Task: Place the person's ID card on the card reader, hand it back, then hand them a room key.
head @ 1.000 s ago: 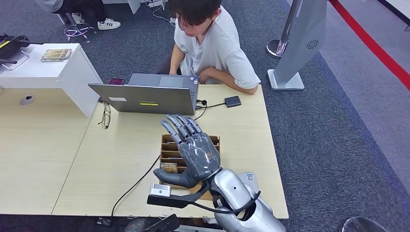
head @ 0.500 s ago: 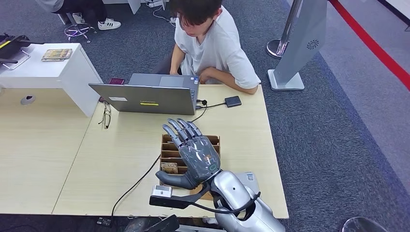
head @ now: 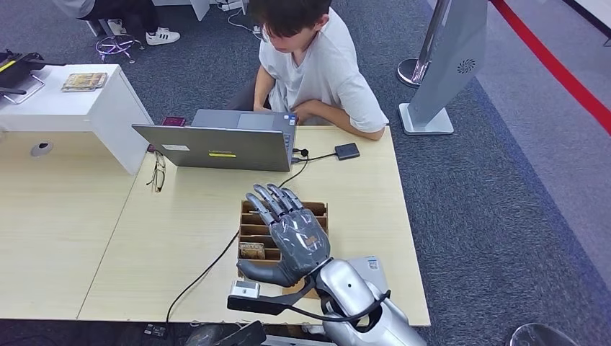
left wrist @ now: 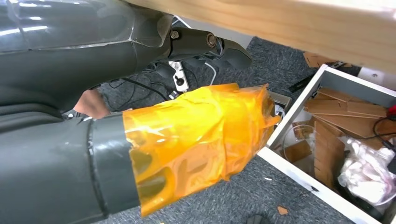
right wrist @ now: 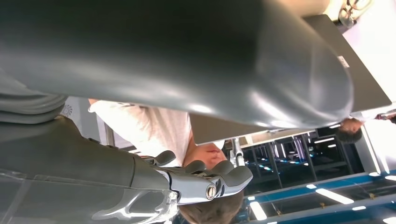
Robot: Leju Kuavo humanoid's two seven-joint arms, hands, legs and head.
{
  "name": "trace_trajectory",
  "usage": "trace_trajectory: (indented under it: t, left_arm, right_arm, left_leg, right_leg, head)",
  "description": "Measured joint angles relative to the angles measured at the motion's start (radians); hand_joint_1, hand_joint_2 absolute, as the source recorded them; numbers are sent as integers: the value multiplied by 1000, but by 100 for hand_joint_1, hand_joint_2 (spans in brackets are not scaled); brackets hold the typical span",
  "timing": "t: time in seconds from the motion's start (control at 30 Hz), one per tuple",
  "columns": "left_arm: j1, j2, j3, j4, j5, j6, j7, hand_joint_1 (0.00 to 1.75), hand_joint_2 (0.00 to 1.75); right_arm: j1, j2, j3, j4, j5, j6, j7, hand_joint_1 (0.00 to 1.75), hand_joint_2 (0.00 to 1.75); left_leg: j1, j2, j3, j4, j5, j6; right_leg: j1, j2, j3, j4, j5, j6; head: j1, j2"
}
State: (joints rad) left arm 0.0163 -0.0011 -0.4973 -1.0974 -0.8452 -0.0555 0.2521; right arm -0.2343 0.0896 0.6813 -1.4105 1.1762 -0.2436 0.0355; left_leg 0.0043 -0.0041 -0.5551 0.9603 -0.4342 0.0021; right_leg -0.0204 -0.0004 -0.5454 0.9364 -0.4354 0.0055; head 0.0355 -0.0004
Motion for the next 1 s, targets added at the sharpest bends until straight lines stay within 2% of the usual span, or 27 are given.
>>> trace_trajectory:
  t: [1.0]
  left_arm:
    - [16,-9,33,-10,18,4,1,0,0]
  right_arm:
    - [48,-33,-35,26,33,-18,15,0,0]
  left_leg:
    - [0,0,0,0,0,0]
  right_leg:
    - [0,0,0,0,0,0]
  head:
    - [0,0]
